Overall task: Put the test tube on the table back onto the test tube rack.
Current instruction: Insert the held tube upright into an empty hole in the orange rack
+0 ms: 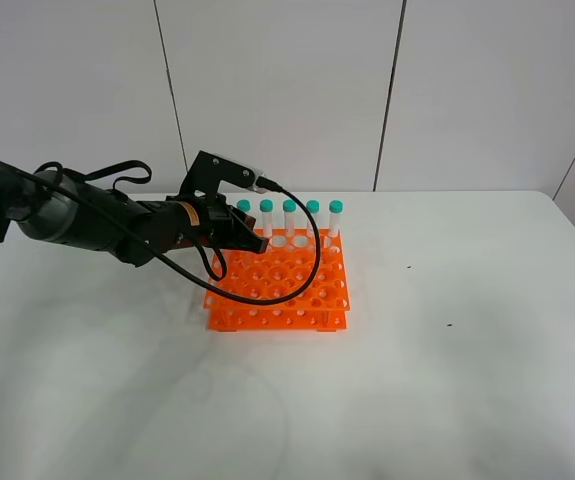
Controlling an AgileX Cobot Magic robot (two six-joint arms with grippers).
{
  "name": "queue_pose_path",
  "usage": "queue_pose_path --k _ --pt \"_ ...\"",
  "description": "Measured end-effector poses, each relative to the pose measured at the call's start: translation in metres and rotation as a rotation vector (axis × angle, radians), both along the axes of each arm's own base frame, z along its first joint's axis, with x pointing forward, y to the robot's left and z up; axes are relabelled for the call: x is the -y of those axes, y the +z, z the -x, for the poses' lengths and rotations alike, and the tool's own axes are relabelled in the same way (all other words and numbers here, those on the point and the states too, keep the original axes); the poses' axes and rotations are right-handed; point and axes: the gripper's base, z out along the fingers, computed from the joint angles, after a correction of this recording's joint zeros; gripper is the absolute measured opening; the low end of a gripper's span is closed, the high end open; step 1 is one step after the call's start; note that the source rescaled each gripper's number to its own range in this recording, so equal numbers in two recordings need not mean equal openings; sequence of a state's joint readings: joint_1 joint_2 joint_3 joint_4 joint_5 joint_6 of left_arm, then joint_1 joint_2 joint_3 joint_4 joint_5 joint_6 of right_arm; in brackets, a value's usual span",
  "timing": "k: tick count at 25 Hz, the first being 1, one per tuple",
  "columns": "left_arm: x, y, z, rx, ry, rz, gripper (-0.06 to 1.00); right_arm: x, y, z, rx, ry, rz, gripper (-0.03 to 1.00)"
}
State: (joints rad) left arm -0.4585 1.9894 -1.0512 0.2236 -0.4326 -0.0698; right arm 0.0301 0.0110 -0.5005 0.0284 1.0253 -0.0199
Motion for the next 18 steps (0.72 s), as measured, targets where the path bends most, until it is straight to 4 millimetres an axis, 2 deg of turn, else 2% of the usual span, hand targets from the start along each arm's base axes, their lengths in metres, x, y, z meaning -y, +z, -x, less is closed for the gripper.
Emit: queue_pose_path --k 17,18 --pt "0.0002 -0.0001 -0.0002 0.003 -0.001 0.002 0.00 0.0000 0.0000 0.0000 0.000 0.000 0.000 1.00" --pt "0.0002 -0.0001 -0.0002 0.003 -0.001 0.002 0.03 0.0000 0.0000 0.0000 0.000 0.000 0.000 1.00"
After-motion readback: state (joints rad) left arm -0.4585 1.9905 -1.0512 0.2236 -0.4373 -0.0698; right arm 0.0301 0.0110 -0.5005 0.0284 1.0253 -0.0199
